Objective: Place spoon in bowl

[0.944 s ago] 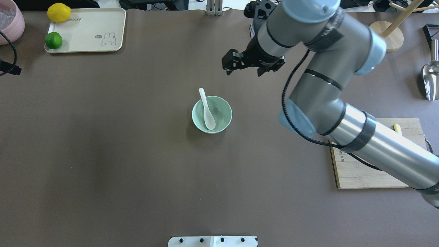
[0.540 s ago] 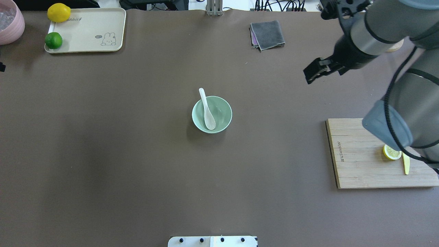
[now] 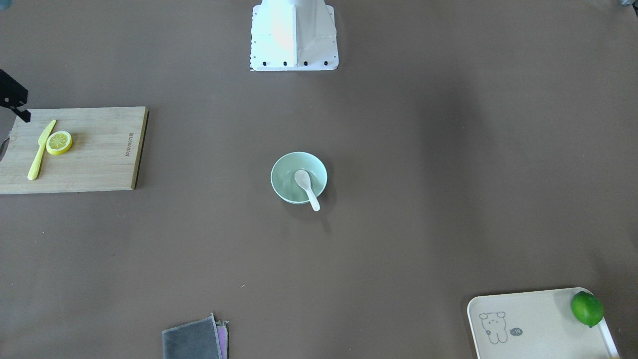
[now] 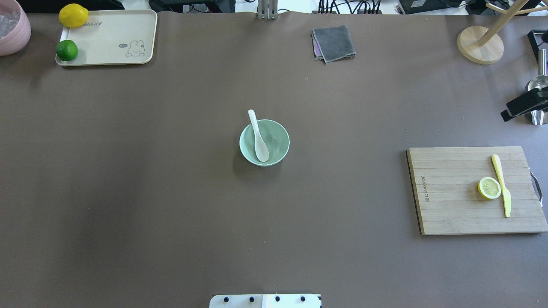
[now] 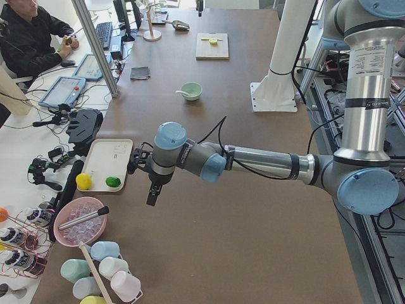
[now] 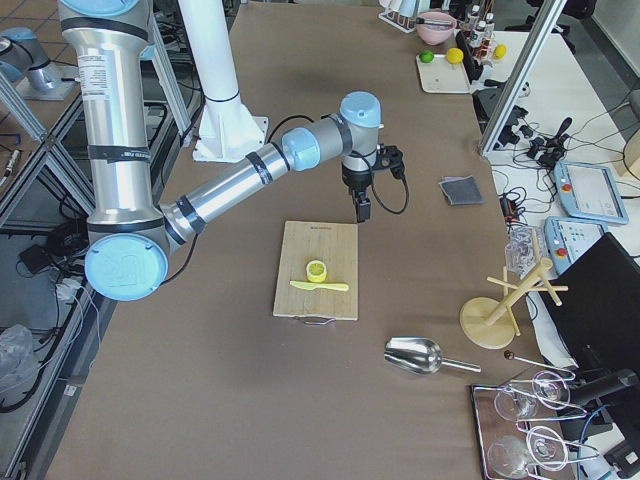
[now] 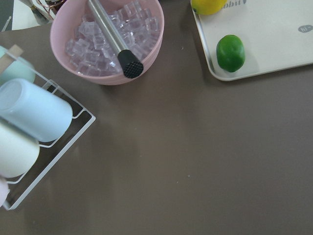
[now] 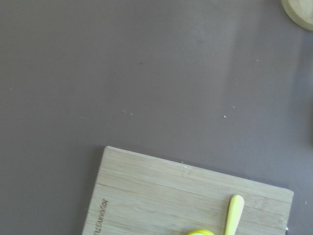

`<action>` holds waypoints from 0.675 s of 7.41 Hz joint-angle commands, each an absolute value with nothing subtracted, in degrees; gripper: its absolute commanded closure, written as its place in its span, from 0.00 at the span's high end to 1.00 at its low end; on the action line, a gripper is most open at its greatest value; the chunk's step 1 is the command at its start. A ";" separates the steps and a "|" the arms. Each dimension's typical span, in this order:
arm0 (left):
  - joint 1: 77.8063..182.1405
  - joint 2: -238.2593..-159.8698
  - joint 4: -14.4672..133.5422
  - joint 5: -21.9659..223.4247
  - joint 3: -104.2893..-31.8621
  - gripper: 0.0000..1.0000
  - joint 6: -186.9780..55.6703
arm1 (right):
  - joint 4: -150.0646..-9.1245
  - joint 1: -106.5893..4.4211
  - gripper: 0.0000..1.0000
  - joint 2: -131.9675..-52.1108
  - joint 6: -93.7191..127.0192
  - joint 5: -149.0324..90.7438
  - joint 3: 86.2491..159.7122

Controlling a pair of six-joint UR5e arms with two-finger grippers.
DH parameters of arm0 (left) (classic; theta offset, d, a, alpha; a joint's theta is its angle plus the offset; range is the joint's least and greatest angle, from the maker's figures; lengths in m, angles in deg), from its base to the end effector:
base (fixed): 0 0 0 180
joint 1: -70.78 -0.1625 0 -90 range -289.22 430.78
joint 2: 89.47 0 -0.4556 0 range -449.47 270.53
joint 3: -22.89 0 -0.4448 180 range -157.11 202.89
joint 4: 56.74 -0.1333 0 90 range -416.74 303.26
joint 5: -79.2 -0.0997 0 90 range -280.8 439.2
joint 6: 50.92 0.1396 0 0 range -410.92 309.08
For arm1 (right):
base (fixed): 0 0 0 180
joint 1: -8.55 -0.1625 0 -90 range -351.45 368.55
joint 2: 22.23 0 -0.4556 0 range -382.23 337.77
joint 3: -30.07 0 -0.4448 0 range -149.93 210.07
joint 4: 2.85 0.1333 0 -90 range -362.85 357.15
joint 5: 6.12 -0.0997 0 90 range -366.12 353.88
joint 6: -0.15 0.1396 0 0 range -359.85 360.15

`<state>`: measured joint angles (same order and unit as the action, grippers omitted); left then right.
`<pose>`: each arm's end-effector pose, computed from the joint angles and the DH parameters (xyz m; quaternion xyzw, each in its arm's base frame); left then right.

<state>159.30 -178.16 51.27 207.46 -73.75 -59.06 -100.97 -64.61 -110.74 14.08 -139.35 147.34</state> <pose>-0.0322 -0.5685 0.6378 0.1635 0.3358 0.0124 0.9275 -0.1177 -0.5191 0.4640 0.0644 -0.3936 -0.0892 0.9127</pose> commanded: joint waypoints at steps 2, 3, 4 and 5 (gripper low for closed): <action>162.18 -176.21 49.26 207.87 -72.73 0.98 -51.27 | -99.97 -75.38 1.00 -112.14 0.68 -143.06 132.32; 162.36 -177.35 47.34 208.30 -72.91 0.98 -55.10 | -99.88 -76.35 1.00 -112.40 0.15 -143.06 128.11; 162.27 -178.58 47.41 208.48 -73.26 0.98 -62.10 | -99.88 -77.66 1.00 -112.93 0.24 -142.88 126.85; 162.27 -178.50 47.50 208.57 -73.87 0.98 -62.35 | -99.88 -78.02 1.00 -114.07 0.24 -140.97 126.49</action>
